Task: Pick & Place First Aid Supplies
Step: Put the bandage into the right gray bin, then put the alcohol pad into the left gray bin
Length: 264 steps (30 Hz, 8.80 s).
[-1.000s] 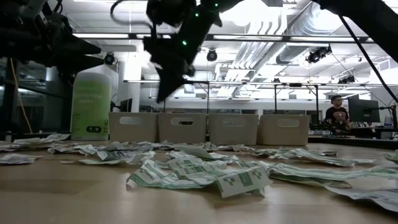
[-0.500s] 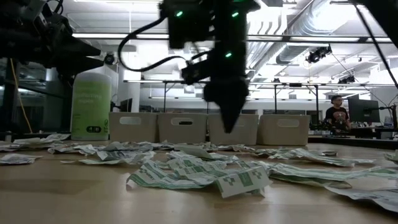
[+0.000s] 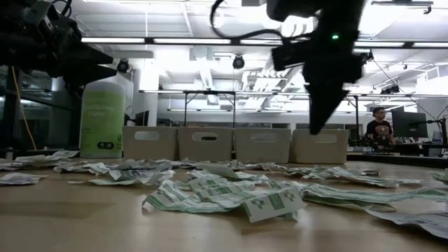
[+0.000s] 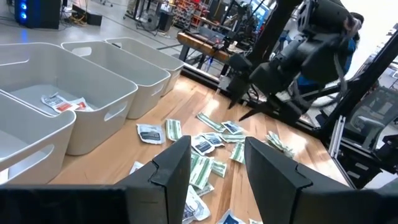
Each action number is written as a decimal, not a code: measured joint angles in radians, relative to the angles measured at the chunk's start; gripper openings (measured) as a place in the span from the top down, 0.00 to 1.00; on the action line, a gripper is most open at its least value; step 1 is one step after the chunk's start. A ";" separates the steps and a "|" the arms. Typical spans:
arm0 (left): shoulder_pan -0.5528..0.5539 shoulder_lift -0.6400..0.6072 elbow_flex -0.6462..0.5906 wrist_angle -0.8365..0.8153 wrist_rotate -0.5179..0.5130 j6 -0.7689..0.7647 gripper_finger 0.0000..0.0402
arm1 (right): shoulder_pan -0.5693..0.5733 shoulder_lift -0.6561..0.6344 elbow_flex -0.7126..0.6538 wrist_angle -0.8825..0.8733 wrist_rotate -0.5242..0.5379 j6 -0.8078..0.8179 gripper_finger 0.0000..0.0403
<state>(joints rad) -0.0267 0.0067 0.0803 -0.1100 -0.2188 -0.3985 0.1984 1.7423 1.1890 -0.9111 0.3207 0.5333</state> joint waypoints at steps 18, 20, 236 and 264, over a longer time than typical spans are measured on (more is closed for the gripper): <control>0.000 0.000 0.000 -0.005 0.000 0.000 0.63 | -0.001 -0.063 -0.315 0.292 -0.013 -0.070 0.60; 0.000 0.000 0.000 -0.005 0.000 0.000 0.63 | -0.001 -0.063 -0.320 0.304 0.011 -0.070 0.60; 0.000 0.000 0.000 -0.019 0.001 0.000 0.63 | 0.065 -0.204 -0.496 0.395 -0.198 -0.171 0.99; 0.000 0.000 0.000 -0.019 0.000 0.000 0.63 | -0.180 -0.204 -0.187 -0.034 0.090 -0.758 1.00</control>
<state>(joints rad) -0.0269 0.0070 0.0807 -0.1291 -0.2184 -0.3984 0.0180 1.5387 1.0024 -0.9448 0.4104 -0.2245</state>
